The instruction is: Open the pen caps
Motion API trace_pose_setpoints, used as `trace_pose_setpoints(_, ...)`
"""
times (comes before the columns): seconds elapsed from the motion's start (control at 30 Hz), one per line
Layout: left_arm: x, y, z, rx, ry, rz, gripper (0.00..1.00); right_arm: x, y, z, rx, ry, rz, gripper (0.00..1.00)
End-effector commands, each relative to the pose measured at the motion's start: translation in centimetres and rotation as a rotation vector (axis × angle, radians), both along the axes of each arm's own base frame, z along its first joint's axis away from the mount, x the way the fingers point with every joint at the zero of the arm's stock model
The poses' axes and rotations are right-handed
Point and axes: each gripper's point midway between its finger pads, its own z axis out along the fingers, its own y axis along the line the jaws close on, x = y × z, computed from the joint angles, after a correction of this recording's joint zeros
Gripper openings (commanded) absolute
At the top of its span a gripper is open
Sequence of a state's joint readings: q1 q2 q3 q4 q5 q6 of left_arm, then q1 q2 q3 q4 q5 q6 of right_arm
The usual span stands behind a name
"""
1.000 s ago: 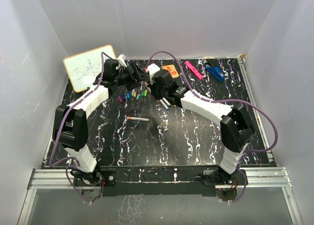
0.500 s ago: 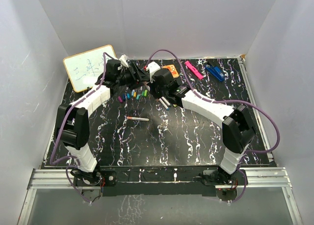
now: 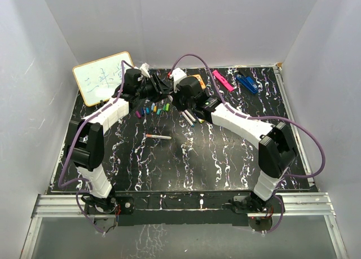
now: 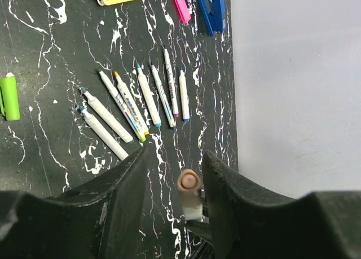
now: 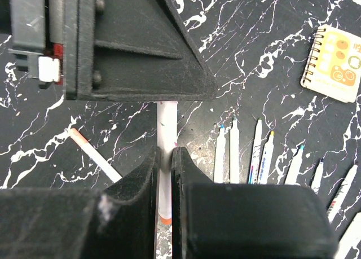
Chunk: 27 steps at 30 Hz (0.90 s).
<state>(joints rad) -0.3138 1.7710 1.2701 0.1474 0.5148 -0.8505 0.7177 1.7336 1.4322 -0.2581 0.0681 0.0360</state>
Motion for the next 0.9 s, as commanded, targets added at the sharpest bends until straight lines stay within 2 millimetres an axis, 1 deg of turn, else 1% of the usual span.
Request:
trace_pose_setpoints(0.0, 0.5, -1.0, 2.4, -0.041, -0.058, -0.027, 0.40, 0.3, 0.3, 5.8, 0.117, -0.110, 0.001, 0.00)
trace_pose_setpoints(0.17, 0.6, -1.0, 2.7, -0.049, -0.063, -0.024, 0.33, 0.2, 0.2, 5.6, 0.114, -0.108, 0.004, 0.00)
trace_pose_setpoints(0.43, 0.9, -1.0, 3.3, -0.056, -0.074, -0.010, 0.32, -0.1, 0.0, 4.4, 0.095, -0.084, 0.011, 0.00)
trace_pose_setpoints(0.5, 0.9, -1.0, 3.4, -0.058, -0.078, -0.010, 0.29, 0.0, -0.1, 4.2, 0.092, -0.081, 0.006, 0.00)
trace_pose_setpoints(0.7, 0.9, -1.1, 3.6, -0.066, -0.079, -0.015, 0.16, 0.0, -0.3, 3.7, 0.087, -0.072, 0.002, 0.00)
trace_pose_setpoints(0.87, 0.7, -1.3, 3.7, -0.072, -0.077, -0.021, 0.05, 0.1, -0.4, 3.8, 0.089, -0.074, -0.002, 0.00)
